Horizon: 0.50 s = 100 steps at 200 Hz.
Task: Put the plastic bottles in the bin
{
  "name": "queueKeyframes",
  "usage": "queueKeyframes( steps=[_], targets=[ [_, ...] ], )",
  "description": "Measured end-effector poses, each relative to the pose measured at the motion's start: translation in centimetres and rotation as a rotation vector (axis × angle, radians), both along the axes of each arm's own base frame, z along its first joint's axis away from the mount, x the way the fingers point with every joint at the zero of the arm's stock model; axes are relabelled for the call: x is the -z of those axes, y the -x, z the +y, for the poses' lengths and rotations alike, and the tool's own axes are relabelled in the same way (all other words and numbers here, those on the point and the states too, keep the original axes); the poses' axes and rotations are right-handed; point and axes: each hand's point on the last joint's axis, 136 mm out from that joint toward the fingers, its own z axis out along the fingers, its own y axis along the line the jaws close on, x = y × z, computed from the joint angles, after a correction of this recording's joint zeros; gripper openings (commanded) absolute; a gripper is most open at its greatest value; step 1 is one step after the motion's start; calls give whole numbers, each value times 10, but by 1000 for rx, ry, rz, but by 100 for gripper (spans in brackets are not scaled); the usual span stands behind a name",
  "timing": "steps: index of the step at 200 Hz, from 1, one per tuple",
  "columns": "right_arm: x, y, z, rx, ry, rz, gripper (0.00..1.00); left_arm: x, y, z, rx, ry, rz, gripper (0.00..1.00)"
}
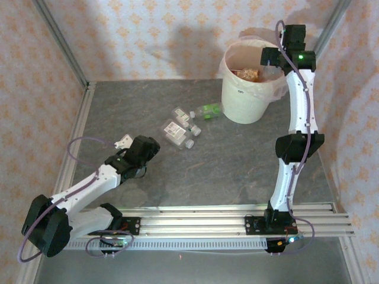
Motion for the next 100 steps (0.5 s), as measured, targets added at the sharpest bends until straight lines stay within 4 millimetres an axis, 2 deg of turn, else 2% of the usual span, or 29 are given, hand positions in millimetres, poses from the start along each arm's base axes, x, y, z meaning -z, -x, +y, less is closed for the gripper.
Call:
queueKeyframes(
  steps=[22, 47, 78, 100],
  targets=[
    [-16, 17, 4, 2, -43, -24, 99, -6, -10, -9, 19, 12, -7, 100],
    [-39, 47, 17, -20, -126, -84, 99, -9, -22, -19, 42, 14, 0, 100],
    [-58, 95, 54, -135, -252, -194, 99, -11, -45, -36, 78, 7, 18, 100],
    [-58, 124, 87, -245, -345, -252, 99, -17, -69, -51, 95, -5, 27, 100]
  ],
)
